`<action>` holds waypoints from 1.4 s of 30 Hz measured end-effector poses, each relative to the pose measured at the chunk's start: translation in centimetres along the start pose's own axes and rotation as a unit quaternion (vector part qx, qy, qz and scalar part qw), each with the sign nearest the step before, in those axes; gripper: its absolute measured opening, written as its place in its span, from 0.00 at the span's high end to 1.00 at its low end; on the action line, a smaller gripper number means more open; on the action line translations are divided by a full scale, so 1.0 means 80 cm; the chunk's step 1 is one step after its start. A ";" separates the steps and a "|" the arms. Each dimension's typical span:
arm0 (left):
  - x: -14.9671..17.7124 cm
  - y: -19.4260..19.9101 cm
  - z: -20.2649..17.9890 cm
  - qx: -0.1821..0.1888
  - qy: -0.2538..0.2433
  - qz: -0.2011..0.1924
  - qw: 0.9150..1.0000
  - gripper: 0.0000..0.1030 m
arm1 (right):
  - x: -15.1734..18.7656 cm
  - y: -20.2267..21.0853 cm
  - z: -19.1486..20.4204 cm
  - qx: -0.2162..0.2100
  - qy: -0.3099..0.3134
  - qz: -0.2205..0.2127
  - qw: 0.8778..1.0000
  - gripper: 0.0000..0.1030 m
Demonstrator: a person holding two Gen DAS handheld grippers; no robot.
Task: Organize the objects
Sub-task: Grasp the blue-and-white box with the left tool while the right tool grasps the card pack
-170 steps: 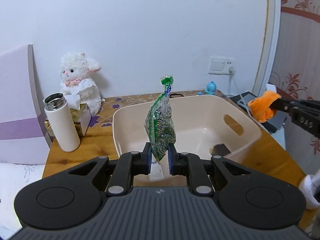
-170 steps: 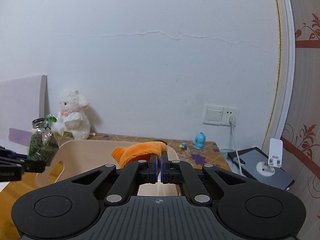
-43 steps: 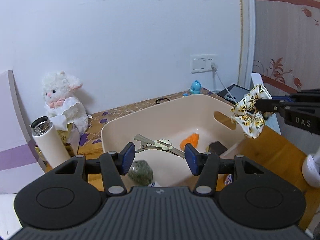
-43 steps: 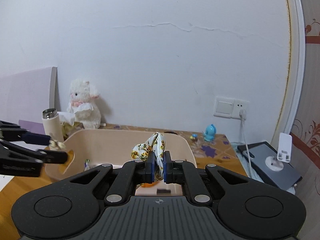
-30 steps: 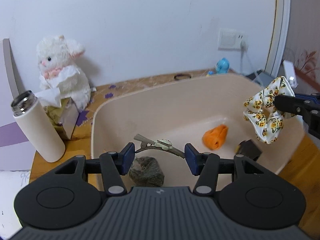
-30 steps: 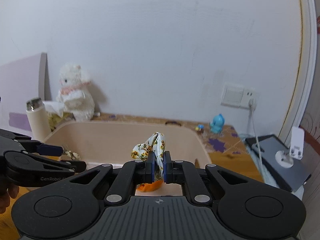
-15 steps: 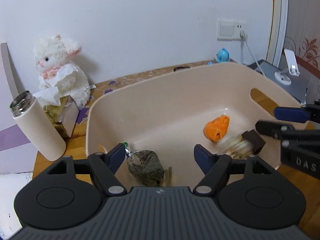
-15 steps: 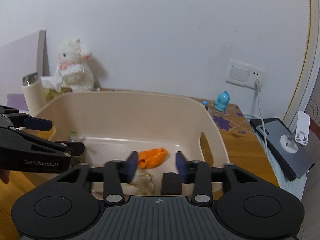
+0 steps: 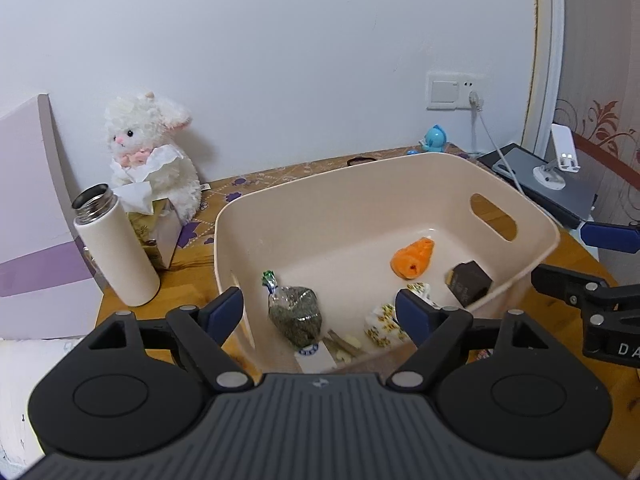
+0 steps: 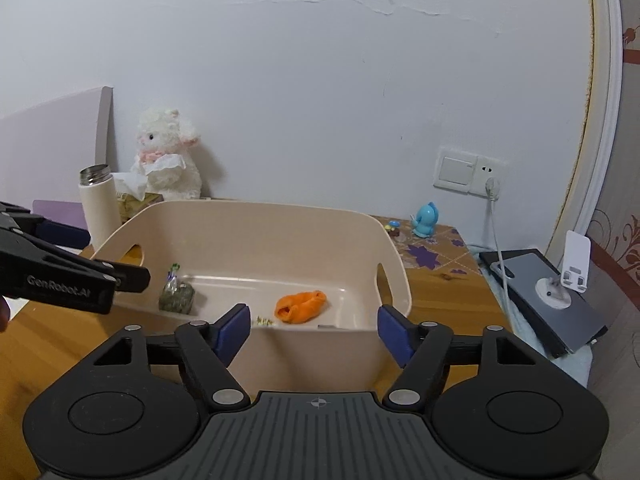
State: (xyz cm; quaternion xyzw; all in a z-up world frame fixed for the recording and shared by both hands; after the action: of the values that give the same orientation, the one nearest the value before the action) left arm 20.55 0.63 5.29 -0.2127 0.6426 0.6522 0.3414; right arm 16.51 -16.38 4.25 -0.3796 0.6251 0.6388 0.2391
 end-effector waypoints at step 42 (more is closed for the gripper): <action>0.121 -0.093 -0.019 0.061 -0.010 0.141 0.988 0.15 | 0.112 -0.088 0.009 -0.011 0.051 0.138 0.989 0.26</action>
State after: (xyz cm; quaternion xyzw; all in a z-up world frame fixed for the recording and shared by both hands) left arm 19.14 0.36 -6.90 -0.0927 0.7012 0.6555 0.2647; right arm 16.54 -16.44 -7.18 -0.3241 0.6760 0.6522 0.1120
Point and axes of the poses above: each gripper's, at about its wrist camera, not at the fingertips, and y roughly against the way its jaws point, z to its left, x to its underside, the point moved 2 cm from there along -y, roughly the way its jaws point, and after that the axes turned 7 degrees about z, right-handed, at the moved point
